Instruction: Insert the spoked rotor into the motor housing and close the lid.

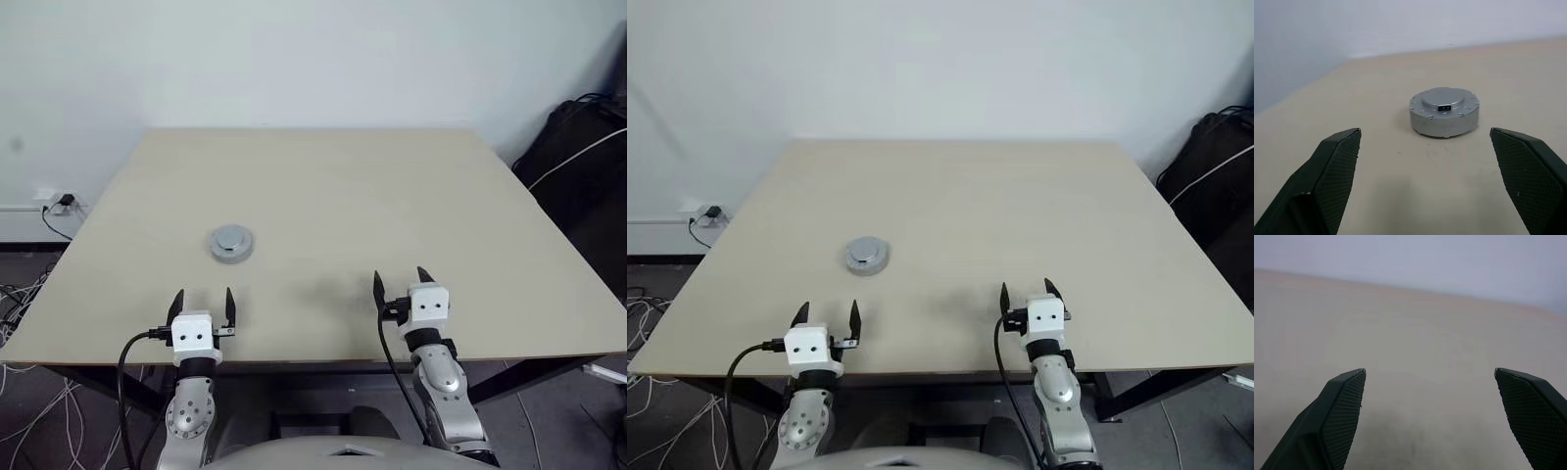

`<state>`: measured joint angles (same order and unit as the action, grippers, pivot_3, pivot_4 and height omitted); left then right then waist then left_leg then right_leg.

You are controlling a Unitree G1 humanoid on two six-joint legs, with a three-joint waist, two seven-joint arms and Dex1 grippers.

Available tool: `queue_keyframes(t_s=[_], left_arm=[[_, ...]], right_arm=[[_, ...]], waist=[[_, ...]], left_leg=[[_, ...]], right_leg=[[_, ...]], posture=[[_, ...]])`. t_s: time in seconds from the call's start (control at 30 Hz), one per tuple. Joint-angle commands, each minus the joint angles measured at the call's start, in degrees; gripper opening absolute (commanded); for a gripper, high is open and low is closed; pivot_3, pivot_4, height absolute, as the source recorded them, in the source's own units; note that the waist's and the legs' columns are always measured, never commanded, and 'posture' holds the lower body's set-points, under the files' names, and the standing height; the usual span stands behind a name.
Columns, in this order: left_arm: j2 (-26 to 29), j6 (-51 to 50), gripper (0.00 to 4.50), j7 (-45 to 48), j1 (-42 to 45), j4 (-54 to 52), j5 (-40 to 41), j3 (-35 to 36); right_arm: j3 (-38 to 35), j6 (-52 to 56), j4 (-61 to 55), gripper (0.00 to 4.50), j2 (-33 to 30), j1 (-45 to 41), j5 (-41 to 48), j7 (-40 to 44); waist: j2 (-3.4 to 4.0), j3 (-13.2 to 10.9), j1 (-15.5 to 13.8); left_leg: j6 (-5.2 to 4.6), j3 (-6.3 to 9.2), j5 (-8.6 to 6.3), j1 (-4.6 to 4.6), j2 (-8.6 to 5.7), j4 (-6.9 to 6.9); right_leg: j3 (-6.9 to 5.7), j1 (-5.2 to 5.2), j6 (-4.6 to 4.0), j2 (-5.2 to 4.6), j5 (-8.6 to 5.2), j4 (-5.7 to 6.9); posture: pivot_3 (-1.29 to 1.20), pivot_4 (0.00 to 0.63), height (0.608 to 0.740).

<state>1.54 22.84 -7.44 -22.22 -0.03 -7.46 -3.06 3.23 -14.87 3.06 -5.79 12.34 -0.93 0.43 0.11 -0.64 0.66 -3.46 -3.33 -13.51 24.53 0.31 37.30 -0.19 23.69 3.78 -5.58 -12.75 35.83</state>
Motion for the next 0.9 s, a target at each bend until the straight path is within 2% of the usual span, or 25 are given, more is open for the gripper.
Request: queue_keyframes(t_s=[0.03,0.23,0.9], left_arm=[[-0.3,1.6,4.46,0.0,2.0,-0.4,-0.9,-0.3],[-0.7,1.5,4.46,0.1,3.0,-0.2,-1.1,-0.7],[-0.9,0.1,4.46,2.5,4.4,0.6,0.9,-0.1]], right_arm=[[-0.1,-1.3,-1.7,4.50,1.1,-0.5,0.0,0.1],[0.3,-0.2,-1.3,4.50,1.8,-1.1,-0.6,1.0],[-0.5,-1.6,3.5,4.50,3.3,-2.4,0.2,1.4]], waist=[[0.00,0.0,0.0],[0.03,0.0,0.0],[0.03,0.0,0.0]], left_leg=[[0.00,-0.01,0.00,-0.01,0.04,0.00],[0.03,-0.06,0.02,-0.08,0.12,0.01],[0.02,-0.11,0.02,-0.08,0.08,0.14]], right_leg=[[-0.05,0.00,0.05,-0.01,-0.02,0.01],[-0.16,-0.01,-0.18,0.05,0.13,0.05],[-0.16,-0.06,-0.18,0.19,0.14,0.11]], posture=[[0.00,0.000,0.740],[0.00,0.000,0.740],[0.00,0.000,0.740]])
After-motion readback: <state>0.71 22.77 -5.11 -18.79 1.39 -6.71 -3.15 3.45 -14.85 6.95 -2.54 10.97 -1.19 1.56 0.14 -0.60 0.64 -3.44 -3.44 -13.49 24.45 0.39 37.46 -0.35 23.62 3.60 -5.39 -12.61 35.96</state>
